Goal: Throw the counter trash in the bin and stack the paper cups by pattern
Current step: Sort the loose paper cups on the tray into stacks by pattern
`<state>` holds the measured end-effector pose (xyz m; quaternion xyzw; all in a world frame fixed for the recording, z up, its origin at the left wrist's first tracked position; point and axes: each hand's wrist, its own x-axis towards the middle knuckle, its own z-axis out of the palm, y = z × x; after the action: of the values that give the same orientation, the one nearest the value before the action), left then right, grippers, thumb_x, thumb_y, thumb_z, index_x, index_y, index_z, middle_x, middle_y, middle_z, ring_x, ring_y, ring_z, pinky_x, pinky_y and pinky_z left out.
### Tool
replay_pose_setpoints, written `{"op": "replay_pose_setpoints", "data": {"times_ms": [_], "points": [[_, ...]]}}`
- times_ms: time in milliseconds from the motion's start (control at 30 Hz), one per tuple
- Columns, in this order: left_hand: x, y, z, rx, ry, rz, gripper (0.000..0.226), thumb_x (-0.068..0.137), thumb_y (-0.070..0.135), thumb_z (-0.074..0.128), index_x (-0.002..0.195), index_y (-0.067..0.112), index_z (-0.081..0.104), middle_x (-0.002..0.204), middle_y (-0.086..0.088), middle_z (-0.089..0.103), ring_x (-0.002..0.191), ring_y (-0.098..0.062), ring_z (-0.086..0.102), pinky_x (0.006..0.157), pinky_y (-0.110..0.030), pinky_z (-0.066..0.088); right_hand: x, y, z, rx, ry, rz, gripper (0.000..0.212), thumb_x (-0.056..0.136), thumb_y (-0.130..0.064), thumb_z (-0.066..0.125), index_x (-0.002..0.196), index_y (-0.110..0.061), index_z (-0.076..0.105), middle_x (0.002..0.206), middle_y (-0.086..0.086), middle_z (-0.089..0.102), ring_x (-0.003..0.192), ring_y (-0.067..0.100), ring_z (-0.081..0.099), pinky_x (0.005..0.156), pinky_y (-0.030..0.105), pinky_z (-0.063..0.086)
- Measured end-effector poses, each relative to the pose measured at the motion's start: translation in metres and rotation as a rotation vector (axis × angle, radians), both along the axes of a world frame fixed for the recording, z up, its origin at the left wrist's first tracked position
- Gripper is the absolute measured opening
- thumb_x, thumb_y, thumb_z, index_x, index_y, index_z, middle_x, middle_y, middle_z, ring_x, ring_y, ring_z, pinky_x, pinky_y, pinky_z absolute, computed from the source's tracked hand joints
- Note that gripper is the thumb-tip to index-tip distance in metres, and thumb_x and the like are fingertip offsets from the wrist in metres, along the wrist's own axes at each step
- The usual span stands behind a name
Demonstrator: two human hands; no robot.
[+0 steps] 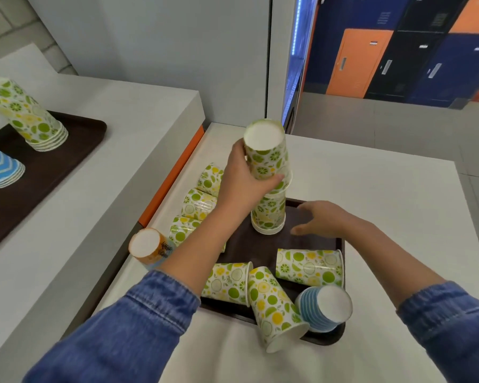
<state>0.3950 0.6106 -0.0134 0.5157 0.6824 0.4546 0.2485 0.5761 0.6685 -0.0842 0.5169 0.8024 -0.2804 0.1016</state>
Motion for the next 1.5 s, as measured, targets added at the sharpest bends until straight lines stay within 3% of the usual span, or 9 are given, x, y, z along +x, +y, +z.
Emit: {"op": "replay_pose_setpoints", "data": {"times_ms": [167,433,567,733,833,900,1200,1433,1500], "points": [[0.005,0.015,-0.041,-0.166,0.163,-0.1,0.086,0.065,0.031,0.083,0.135,0.015,0.037,0.132,-0.004,0.049,0.122,-0.021,0.05,0.094,-0.034,0.046,0.009,-0.03,-0.003,-0.197,-0.169,0.185,0.092,0.067,-0.06,0.074,0.142,-0.019,0.04,0.146,-0.003,0.043,0.132,0.018,0.042,0.108,0.032,0.036],[0.004,0.008,-0.09,-0.326,0.135,-0.127,0.083,0.065,0.026,0.085,0.133,0.013,0.039,0.131,-0.003,0.053,0.123,-0.022,0.051,0.088,-0.028,0.043,0.012,-0.032,-0.024,-0.171,-0.194,0.242,0.091,0.061,-0.058,0.077,0.138,-0.023,0.043,0.134,-0.003,0.053,0.119,0.02,0.051,0.097,0.032,0.044],[-0.003,0.004,-0.091,-0.349,0.103,-0.154,0.097,0.059,0.031,0.088,0.139,0.015,0.034,0.136,-0.003,0.047,0.128,-0.022,0.045,0.101,-0.033,0.043,0.023,-0.025,0.002,-0.119,-0.105,0.194,0.078,0.064,-0.05,0.079,0.131,-0.025,0.047,0.125,-0.004,0.056,0.11,0.017,0.054,0.088,0.027,0.044],[-0.013,-0.035,-0.072,-0.318,0.141,-0.098,0.078,0.076,0.039,0.075,0.141,0.015,0.039,0.141,-0.004,0.042,0.131,-0.017,0.041,0.105,-0.028,0.036,0.035,-0.017,0.088,-0.073,0.576,-0.088,0.065,0.066,-0.026,0.085,0.12,-0.029,0.051,0.107,-0.006,0.064,0.095,0.007,0.064,0.076,0.014,0.051],[-0.02,-0.074,-0.062,-0.289,0.183,-0.088,0.05,0.082,0.034,0.071,0.127,0.02,0.055,0.127,0.001,0.052,0.12,-0.013,0.049,0.094,-0.02,0.038,0.015,-0.016,0.116,-0.014,1.011,-0.196,0.06,0.066,-0.022,0.082,0.116,-0.034,0.051,0.112,-0.007,0.066,0.104,0.007,0.064,0.084,0.021,0.054],[-0.026,-0.098,-0.059,-0.287,0.212,-0.067,0.041,0.082,0.031,0.07,0.121,0.023,0.059,0.121,0.004,0.053,0.116,-0.013,0.05,0.092,-0.022,0.039,-0.008,-0.013,0.112,0.041,1.097,-0.222,0.067,0.066,-0.02,0.083,0.121,-0.029,0.047,0.118,-0.003,0.063,0.11,0.012,0.062,0.091,0.027,0.051],[-0.041,-0.132,-0.067,-0.573,0.831,-0.452,0.081,0.081,0.026,0.067,0.148,0.018,0.022,0.148,0.001,0.029,0.137,-0.016,0.026,0.11,-0.026,0.027,-0.049,-0.008,0.015,0.038,0.689,-0.185,0.081,0.064,-0.025,0.086,0.132,-0.019,0.041,0.121,-0.005,0.054,0.113,0.017,0.054,0.095,0.037,0.047],[-0.037,-0.126,-0.094,-0.741,0.96,-0.512,0.085,0.077,0.012,0.07,0.147,0.011,0.021,0.146,-0.008,0.032,0.133,-0.024,0.031,0.107,-0.032,0.033,-0.039,-0.016,0.003,-0.061,0.465,-0.279,0.099,0.058,-0.043,0.086,0.138,-0.015,0.034,0.133,0.001,0.052,0.12,0.021,0.052,0.093,0.035,0.047],[-0.037,-0.124,-0.097,-0.741,0.989,-0.508,0.081,0.076,0.012,0.07,0.144,0.011,0.025,0.141,-0.008,0.037,0.128,-0.024,0.036,0.104,-0.033,0.034,-0.033,-0.024,0.022,-0.052,0.19,-0.223,0.077,0.061,-0.055,0.079,0.118,-0.011,0.05,0.118,0.002,0.058,0.104,0.02,0.059,0.076,0.028,0.047]]}}
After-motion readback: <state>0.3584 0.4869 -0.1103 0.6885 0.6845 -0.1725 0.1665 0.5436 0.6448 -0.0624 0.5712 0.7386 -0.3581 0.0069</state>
